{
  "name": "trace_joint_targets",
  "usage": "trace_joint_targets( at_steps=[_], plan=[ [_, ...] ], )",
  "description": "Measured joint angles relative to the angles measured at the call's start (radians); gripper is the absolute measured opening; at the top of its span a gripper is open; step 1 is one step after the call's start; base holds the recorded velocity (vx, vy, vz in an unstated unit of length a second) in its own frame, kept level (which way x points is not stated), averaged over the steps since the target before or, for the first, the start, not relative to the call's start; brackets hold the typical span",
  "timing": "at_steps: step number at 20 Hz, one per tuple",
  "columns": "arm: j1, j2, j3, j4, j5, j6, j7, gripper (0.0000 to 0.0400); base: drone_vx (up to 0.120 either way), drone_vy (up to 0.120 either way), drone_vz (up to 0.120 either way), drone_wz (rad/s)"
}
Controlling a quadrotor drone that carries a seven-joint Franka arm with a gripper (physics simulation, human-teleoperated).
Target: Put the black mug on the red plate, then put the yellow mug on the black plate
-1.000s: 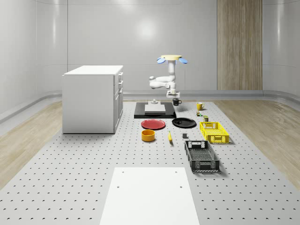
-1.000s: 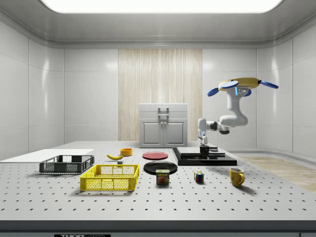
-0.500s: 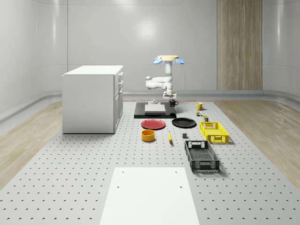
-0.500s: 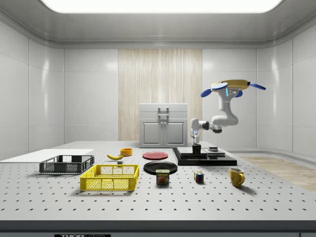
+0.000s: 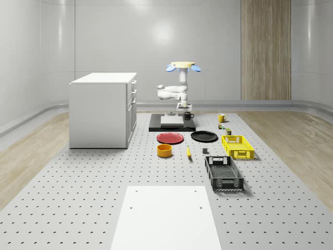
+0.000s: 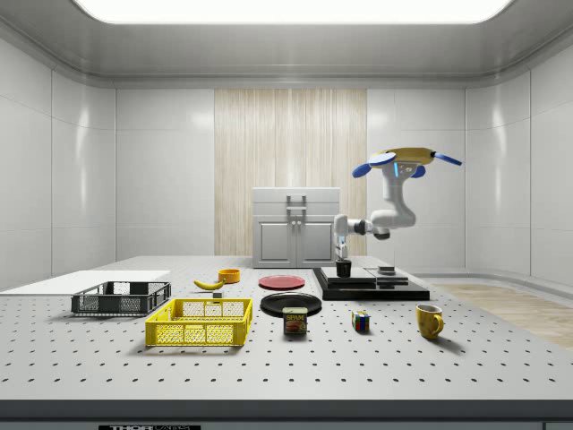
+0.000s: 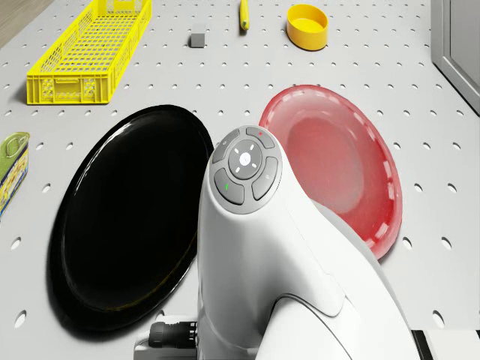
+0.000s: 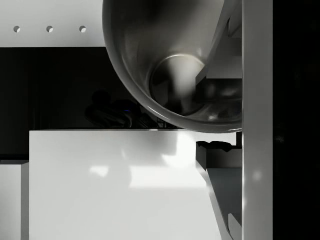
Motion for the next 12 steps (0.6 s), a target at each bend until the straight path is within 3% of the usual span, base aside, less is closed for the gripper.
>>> trace_joint_targets(
  at_steps=[12],
  plan=[
    [-0.006,-0.025,0.004,0.001,0.010,0.023,0.005,0.0110,0.120,-0.120,0.000,0.000]
  ],
)
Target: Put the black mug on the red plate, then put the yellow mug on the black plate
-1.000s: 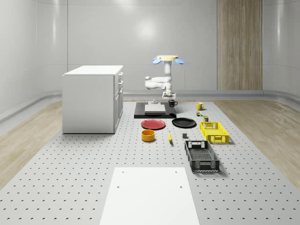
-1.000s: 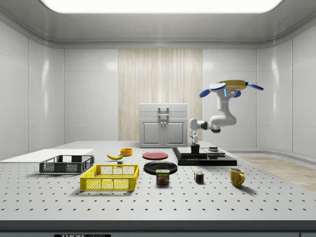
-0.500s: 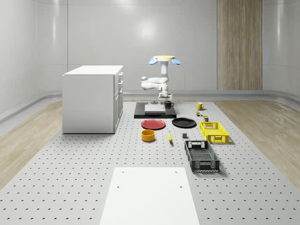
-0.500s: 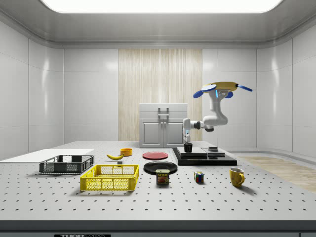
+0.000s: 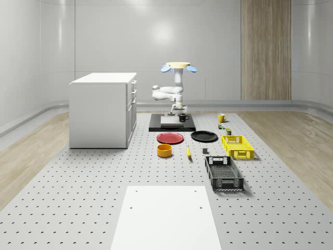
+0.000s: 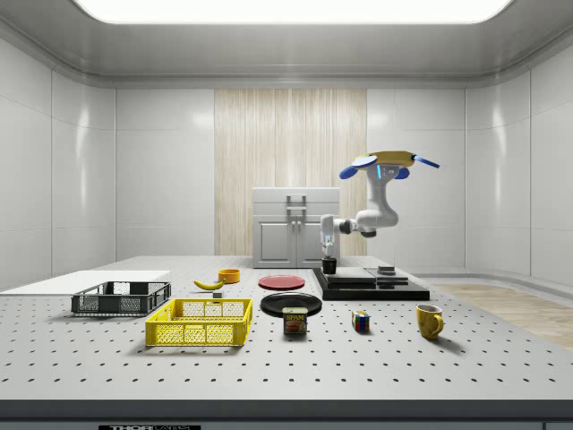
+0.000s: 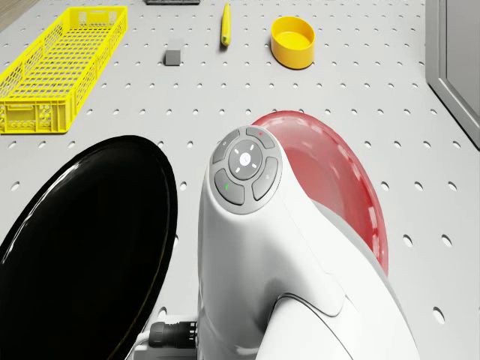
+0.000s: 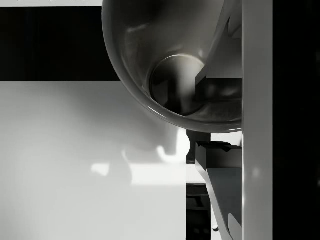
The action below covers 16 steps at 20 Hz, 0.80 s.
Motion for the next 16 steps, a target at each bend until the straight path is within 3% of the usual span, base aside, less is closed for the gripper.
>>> trace_joint_targets(
  at_steps=[16],
  plan=[
    [-0.006,-0.027,0.004,0.001,0.011,0.026,0.005,0.0110,0.120,-0.115,0.000,0.000]
  ],
)
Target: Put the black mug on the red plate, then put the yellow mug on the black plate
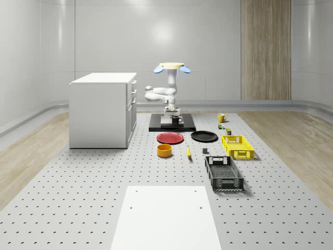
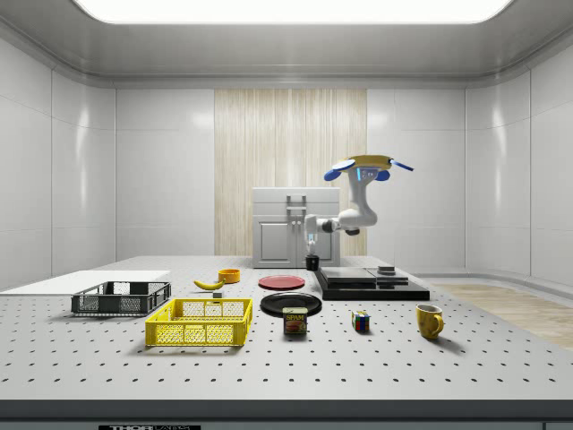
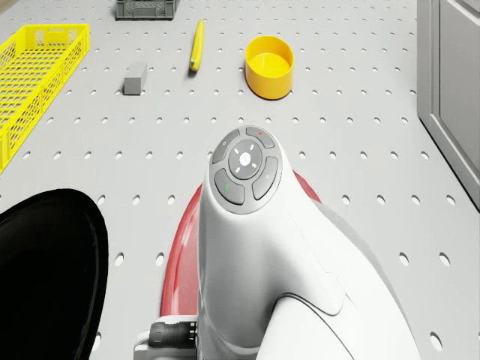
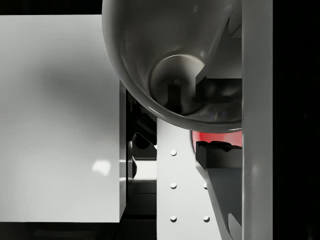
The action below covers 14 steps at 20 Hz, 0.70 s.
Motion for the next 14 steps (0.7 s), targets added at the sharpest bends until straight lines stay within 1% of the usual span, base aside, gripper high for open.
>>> trace_joint_targets(
  at_steps=[9,10,14],
  plan=[
    [-0.003,-0.013,0.002,0.001,0.005,0.012,0.002,0.0110,0.120,0.000,0.000,0.000],
    [-0.003,-0.014,0.002,0.001,0.006,0.013,0.002,0.0110,0.120,0.000,-0.040,0.000],
    [-0.004,-0.019,0.002,0.001,0.008,0.018,0.003,0.0110,0.120,0.000,-0.120,0.000]
  ],
)
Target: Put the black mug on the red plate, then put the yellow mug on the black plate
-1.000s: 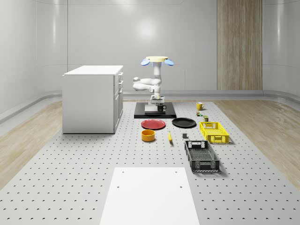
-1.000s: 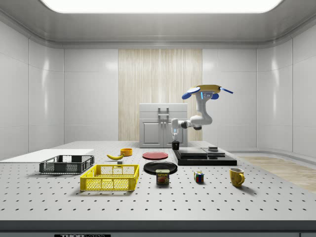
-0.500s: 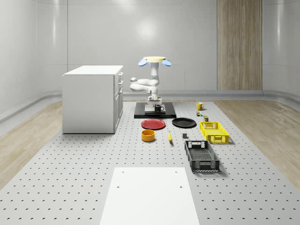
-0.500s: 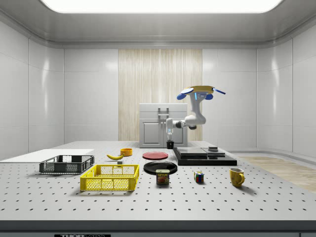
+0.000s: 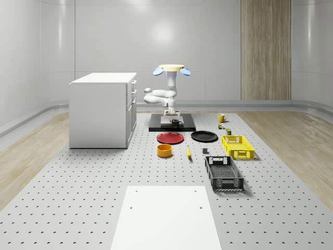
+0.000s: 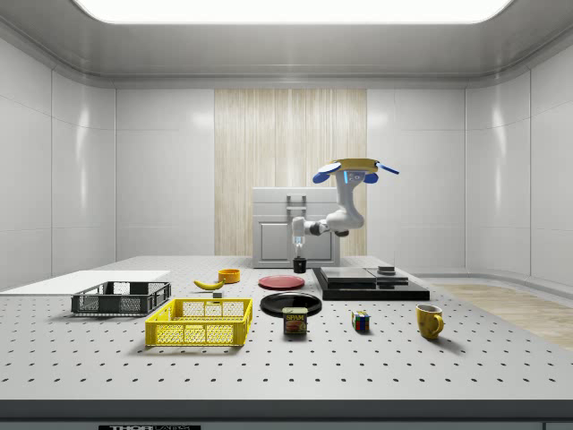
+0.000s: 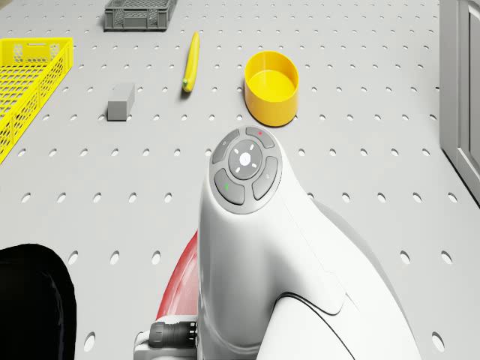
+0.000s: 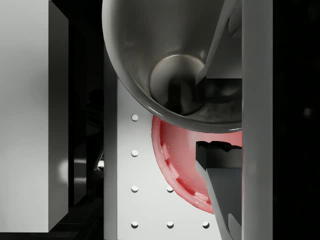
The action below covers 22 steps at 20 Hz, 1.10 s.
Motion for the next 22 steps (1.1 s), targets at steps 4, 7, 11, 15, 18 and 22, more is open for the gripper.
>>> trace_joint_targets(
  at_steps=[4,7,11,15,18,22],
  plan=[
    [-0.001,-0.005,0.001,0.000,0.002,0.004,0.001,0.0110,0.120,0.000,-0.110,0.000],
    [-0.002,-0.008,0.001,0.000,0.003,0.008,0.001,0.0110,0.120,0.000,0.000,0.000],
    [-0.003,-0.012,0.001,0.000,0.005,0.011,0.002,0.0110,0.120,0.000,0.000,0.000],
    [-0.001,-0.016,0.002,0.001,0.007,0.015,0.000,0.0110,0.080,0.000,0.000,0.000],
    [0.019,-0.022,0.003,0.002,0.009,0.020,-0.021,0.0110,0.000,0.000,0.000,0.000],
    [0.063,-0.030,0.004,0.005,0.013,0.028,-0.069,0.0110,0.000,0.000,0.000,0.000]
  ],
)
